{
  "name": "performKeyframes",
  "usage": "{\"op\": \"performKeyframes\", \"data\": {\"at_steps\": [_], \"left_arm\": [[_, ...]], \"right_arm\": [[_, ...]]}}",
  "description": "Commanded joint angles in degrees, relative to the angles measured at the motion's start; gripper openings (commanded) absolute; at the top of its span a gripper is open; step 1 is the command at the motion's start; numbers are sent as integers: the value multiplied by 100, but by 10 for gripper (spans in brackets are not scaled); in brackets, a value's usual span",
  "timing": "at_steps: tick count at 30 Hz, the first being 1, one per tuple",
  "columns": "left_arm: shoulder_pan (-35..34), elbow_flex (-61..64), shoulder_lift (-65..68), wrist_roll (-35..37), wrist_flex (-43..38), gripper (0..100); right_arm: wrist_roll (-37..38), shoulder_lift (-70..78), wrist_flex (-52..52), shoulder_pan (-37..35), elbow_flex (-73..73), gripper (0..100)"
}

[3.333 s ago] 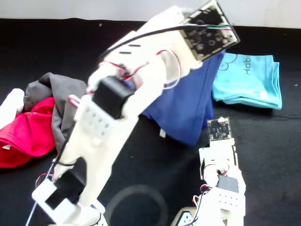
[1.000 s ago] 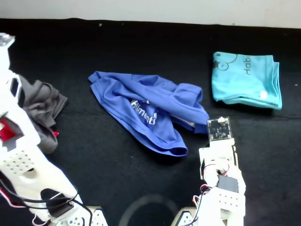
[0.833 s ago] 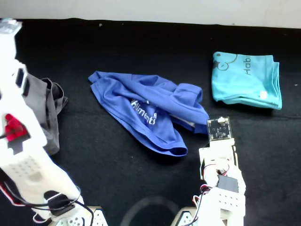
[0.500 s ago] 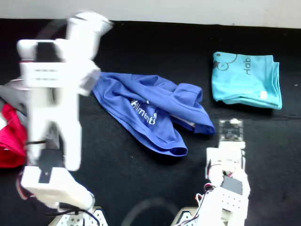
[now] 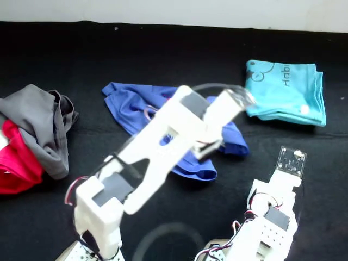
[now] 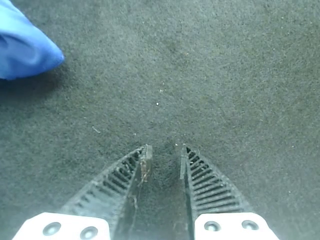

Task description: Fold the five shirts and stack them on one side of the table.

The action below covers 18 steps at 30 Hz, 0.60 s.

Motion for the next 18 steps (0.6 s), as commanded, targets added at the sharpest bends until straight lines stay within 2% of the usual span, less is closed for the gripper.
{"op": "performKeyframes", "data": {"at_steps": [1, 8, 13, 18], "left_arm": [[444, -4, 189, 53, -299, 185], [892, -13, 884, 53, -844, 185], [840, -13, 1323, 53, -1240, 185], [497, -13, 1464, 44, -1187, 175]], "right_arm": [[-44, -75, 31, 66, 13, 102], [-44, -75, 31, 66, 13, 102], [-44, -75, 31, 66, 13, 102], [-44, -75, 22, 66, 13, 102]]}}
